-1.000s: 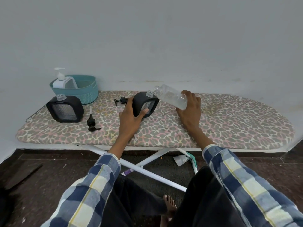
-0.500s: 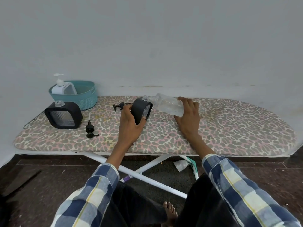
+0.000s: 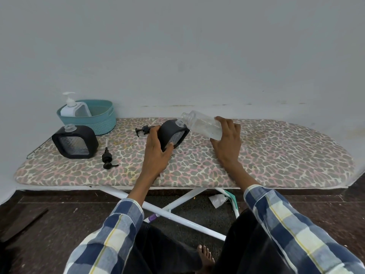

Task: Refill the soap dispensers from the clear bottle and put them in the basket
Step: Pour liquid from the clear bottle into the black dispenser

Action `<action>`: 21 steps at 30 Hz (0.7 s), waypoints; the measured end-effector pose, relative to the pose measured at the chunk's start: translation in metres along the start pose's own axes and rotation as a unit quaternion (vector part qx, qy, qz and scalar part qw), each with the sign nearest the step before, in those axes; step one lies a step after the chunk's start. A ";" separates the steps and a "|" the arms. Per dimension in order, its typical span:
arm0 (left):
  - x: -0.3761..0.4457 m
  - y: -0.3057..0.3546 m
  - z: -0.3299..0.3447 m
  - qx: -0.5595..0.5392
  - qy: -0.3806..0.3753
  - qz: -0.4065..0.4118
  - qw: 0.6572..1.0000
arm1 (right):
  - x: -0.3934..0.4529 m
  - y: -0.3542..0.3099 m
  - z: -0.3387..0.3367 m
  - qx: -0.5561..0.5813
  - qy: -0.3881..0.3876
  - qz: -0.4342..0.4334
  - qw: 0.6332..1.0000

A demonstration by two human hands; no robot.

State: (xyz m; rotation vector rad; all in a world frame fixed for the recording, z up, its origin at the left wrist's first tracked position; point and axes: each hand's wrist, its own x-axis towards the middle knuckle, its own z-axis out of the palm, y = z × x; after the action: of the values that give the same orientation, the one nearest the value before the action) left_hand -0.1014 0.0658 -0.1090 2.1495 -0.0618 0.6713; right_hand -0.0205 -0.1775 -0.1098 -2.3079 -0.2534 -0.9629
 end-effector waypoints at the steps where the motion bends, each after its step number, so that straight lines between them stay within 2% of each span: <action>1: 0.000 0.000 0.000 -0.008 0.001 -0.002 1.000 | 0.000 0.000 0.000 0.000 -0.003 0.001 1.000; 14: 0.004 -0.006 0.000 -0.038 0.015 -0.029 0.999 | 0.011 0.013 -0.016 -0.026 -0.049 -0.030 0.998; 21: 0.005 -0.008 0.000 -0.036 0.023 -0.026 0.999 | 0.010 0.013 -0.015 -0.003 -0.055 -0.014 0.998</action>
State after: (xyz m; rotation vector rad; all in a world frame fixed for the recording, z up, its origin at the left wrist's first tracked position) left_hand -0.0948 0.0716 -0.1125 2.0588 -0.0066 0.6777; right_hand -0.0166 -0.1970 -0.1009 -2.3720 -0.3297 -0.8508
